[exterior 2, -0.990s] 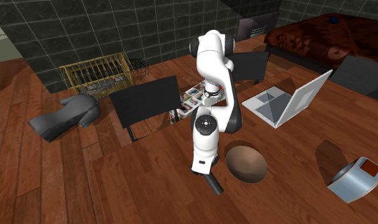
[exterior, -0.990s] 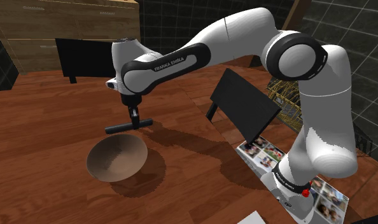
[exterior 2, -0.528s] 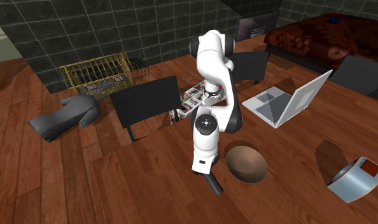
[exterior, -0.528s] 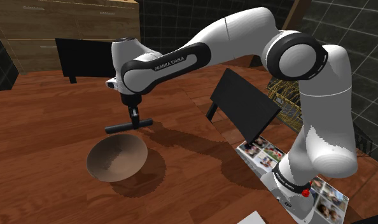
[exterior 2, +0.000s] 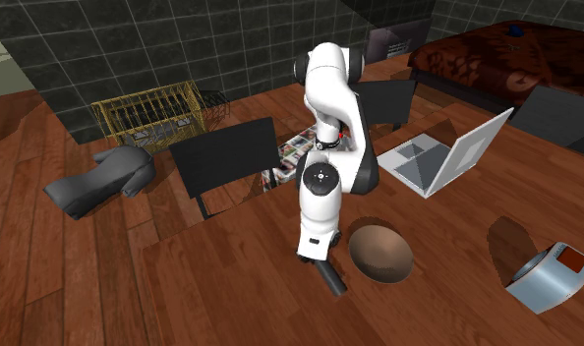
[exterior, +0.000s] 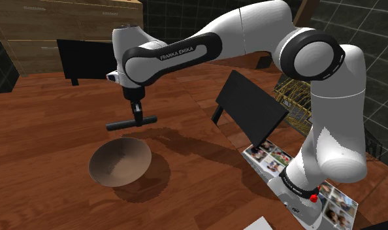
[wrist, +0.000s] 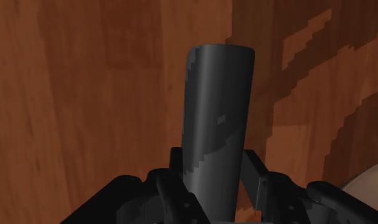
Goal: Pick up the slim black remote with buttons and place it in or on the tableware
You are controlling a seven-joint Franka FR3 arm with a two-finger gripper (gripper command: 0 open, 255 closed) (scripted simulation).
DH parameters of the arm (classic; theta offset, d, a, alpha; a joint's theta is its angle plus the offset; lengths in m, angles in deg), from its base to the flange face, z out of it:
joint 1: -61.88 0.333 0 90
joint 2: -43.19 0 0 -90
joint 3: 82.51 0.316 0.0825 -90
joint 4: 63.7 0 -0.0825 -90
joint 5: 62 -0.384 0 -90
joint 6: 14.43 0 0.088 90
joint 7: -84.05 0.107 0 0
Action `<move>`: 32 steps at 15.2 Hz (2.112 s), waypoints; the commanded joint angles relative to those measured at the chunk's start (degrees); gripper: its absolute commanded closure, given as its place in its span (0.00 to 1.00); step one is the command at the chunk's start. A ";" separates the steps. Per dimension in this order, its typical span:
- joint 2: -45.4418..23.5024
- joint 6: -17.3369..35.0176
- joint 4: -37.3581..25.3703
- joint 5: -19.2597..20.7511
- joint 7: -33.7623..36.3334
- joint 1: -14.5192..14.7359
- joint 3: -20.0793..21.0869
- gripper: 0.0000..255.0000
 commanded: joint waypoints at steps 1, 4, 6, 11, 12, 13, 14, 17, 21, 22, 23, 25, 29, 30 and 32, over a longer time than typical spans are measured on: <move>0.39 -1.47 -1.09 -0.11 -0.10 -0.05 0.05 1.00; 1.07 -3.43 -2.38 -0.26 -0.13 -0.06 0.14 1.00; 1.47 -4.76 -3.32 -0.36 -0.14 -0.05 0.20 1.00; 2.25 -8.20 -6.00 -0.55 -0.14 0.00 0.33 1.00; 2.37 -8.90 -6.59 -0.57 -0.14 0.02 0.35 1.00; 2.48 -9.62 -7.21 -0.60 -0.13 0.04 0.37 1.00; 2.57 -10.34 -7.84 -0.62 -0.13 0.07 0.39 1.00; 4.42 -9.19 -4.93 -0.84 1.91 1.29 1.07 1.00; 7.28 -6.89 0.05 -1.15 6.14 3.89 2.51 1.00; 7.85 -6.40 1.06 -1.20 7.23 4.57 2.88 1.00; 8.36 -5.94 1.98 -1.25 8.33 5.27 3.25 1.00; 9.21 -5.10 3.57 -1.31 10.56 6.70 4.00 1.00; 9.98 -3.20 6.07 -1.23 14.51 9.27 5.28 1.00; 9.79 -2.51 6.58 -1.17 14.52 9.28 5.25 1.00; 9.37 -1.14 7.56 -1.03 14.55 9.29 5.18 1.00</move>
